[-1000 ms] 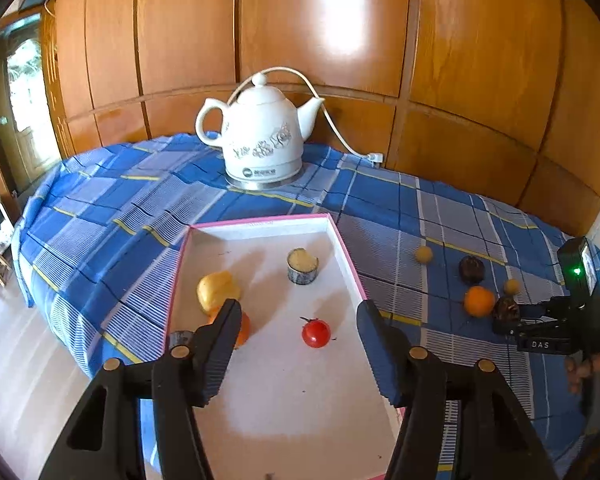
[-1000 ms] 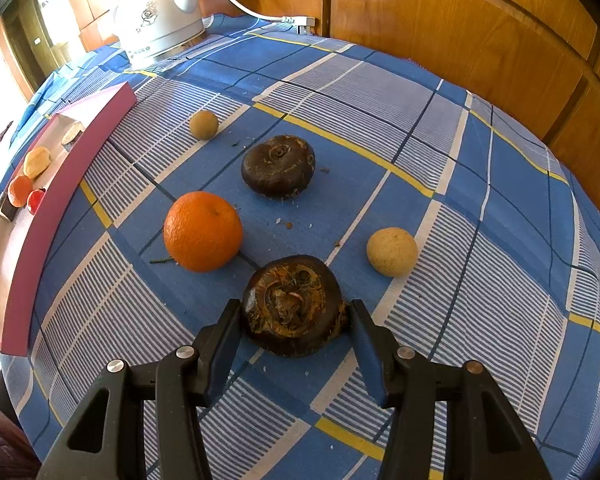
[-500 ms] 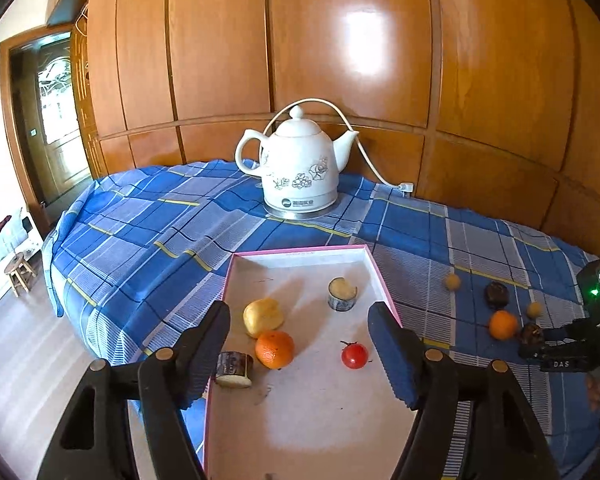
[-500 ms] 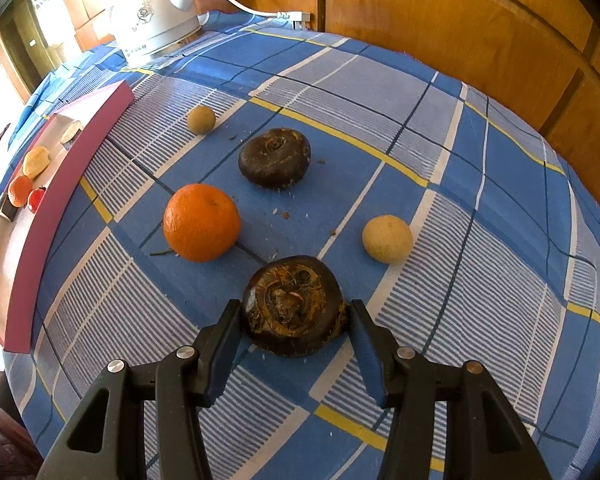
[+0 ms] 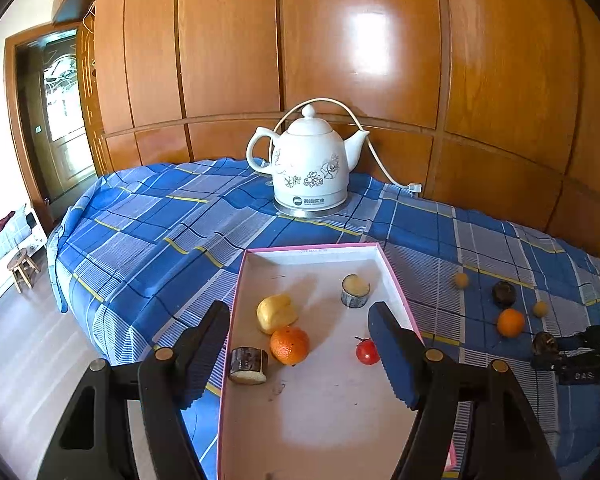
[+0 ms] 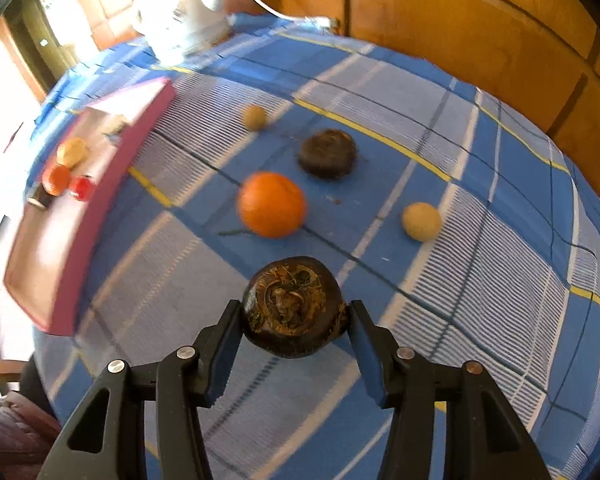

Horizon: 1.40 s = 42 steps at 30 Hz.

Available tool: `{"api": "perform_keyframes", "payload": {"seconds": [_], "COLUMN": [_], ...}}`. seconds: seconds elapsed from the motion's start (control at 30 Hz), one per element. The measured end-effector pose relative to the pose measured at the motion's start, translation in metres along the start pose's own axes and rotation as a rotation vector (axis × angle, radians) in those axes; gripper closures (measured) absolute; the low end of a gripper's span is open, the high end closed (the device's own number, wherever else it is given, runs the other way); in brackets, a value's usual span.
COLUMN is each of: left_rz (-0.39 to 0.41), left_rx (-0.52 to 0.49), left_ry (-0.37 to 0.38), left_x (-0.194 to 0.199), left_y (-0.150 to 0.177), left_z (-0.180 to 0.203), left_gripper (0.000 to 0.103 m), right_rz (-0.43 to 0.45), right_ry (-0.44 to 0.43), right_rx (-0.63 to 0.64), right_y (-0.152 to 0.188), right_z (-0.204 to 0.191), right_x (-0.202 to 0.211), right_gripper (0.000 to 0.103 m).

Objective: Organize fruits
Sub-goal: 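Lower the dark round fruit into the tray and open the right tool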

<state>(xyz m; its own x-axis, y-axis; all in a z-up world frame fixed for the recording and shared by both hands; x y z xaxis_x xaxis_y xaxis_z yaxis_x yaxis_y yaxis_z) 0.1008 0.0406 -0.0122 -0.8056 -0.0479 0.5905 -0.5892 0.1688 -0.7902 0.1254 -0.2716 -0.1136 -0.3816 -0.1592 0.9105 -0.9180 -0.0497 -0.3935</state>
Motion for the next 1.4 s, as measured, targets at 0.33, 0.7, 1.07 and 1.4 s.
{"api": "perform_keyframes", "payload": {"seconds": [0.33, 0.7, 1.07, 1.4], "left_rz": [0.002, -0.014, -0.042, -0.046], "left_rx": [0.02, 0.101, 0.112, 0.057], "left_ry": [0.002, -0.066, -0.059, -0.017], "left_x": [0.001, -0.001, -0.007, -0.005], "left_y": [0.001, 0.015, 0.029, 0.028], "left_z": [-0.005, -0.048, -0.053, -0.028], "left_gripper": [0.03, 0.023, 0.023, 0.023], "right_rz": [0.05, 0.02, -0.003, 0.072], "right_ry": [-0.171, -0.289, -0.27, -0.247], "right_rx": [0.116, 0.229, 0.231, 0.209], "right_y": [-0.011, -0.03, -0.023, -0.019], "right_z": [-0.098, -0.211, -0.219, -0.197], "right_x": [0.019, -0.005, -0.028, 0.005], "right_gripper": [0.05, 0.049, 0.038, 0.038]}}
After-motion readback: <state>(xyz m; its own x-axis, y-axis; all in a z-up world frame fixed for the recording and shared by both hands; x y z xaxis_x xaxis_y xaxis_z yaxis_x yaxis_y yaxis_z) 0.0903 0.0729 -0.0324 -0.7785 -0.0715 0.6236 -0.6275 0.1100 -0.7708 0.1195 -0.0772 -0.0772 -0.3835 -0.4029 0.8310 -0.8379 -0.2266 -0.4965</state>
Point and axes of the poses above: each gripper's, at about its wrist camera, not at the fingertips, and x roughly against the way its jaws point, z to its right, y to its underside, the point moved 7 cm from there along -x, roughly the way its jaws point, and after that the axes turned 11 degrees about -x, right-handed, at the moved point
